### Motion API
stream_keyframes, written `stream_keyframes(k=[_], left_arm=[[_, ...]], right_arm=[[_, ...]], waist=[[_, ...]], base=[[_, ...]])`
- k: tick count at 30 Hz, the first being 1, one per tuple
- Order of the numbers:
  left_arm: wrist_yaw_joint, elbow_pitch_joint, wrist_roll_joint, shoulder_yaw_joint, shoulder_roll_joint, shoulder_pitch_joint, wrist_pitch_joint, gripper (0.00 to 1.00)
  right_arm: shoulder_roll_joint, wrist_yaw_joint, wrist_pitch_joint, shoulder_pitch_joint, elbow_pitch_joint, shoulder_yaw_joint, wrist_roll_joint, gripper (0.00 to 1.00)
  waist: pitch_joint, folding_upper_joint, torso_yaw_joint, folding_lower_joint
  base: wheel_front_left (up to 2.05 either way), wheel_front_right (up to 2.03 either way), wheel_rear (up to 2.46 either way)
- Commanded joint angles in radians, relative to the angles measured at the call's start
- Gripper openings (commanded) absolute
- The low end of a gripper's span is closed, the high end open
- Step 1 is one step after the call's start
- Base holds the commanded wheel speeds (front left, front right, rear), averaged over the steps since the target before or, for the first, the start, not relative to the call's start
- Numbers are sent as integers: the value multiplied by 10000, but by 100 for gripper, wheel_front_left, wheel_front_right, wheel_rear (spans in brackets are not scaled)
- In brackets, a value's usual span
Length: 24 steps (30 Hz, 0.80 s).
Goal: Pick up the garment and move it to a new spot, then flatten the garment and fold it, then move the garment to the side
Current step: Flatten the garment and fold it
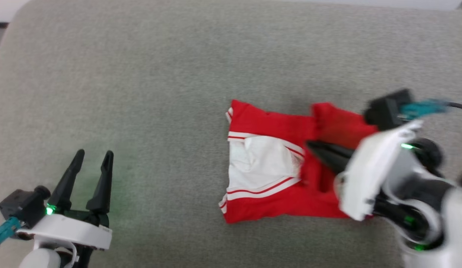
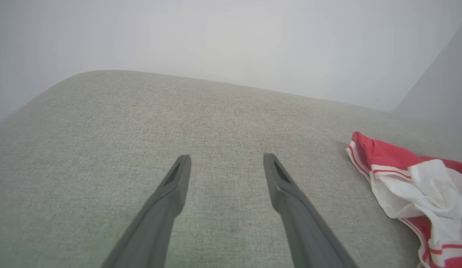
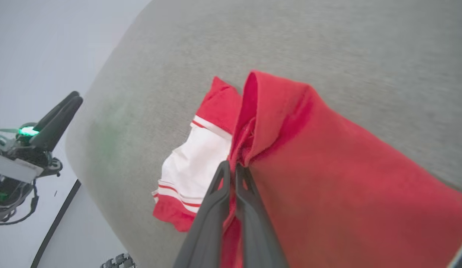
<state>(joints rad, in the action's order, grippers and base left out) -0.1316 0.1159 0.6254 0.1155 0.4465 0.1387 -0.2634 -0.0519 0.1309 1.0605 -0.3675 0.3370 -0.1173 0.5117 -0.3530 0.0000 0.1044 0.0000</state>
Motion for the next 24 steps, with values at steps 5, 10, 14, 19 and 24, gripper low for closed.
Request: stream_keyframes(k=[5,10,14,19,24], left_arm=[[23,140,185,173,-106,370,-4,100],[23,277,265,350,-282,580,-4,100],[23,392,326,487,-447,696,-4,100],[23,487,342,532,-566,743,-4,100],[23,561,353,425,-533,702,-3,100]], right_arm=[[13,-3,-764,-1025,-1676,-1449,59,0],[11,-3,-1515,-1714,-3362,-2155,235,0],[20,-1,-2055,-2042,-4484,-2462,-256,0],[20,-3,-2695,-2078,-5503,-2709,-224,0],[19,-1,-3122,-2137,-5867,-2976,157,100]], waist=[[-293,0,686,0],[-412,0,1095,0],[-476,0,1372,0],[-487,0,1476,0],[-366,0,1315,0]], base=[[0,0,0],[0,0,0],[0,0,0],[0,0,0],[0,0,0]])
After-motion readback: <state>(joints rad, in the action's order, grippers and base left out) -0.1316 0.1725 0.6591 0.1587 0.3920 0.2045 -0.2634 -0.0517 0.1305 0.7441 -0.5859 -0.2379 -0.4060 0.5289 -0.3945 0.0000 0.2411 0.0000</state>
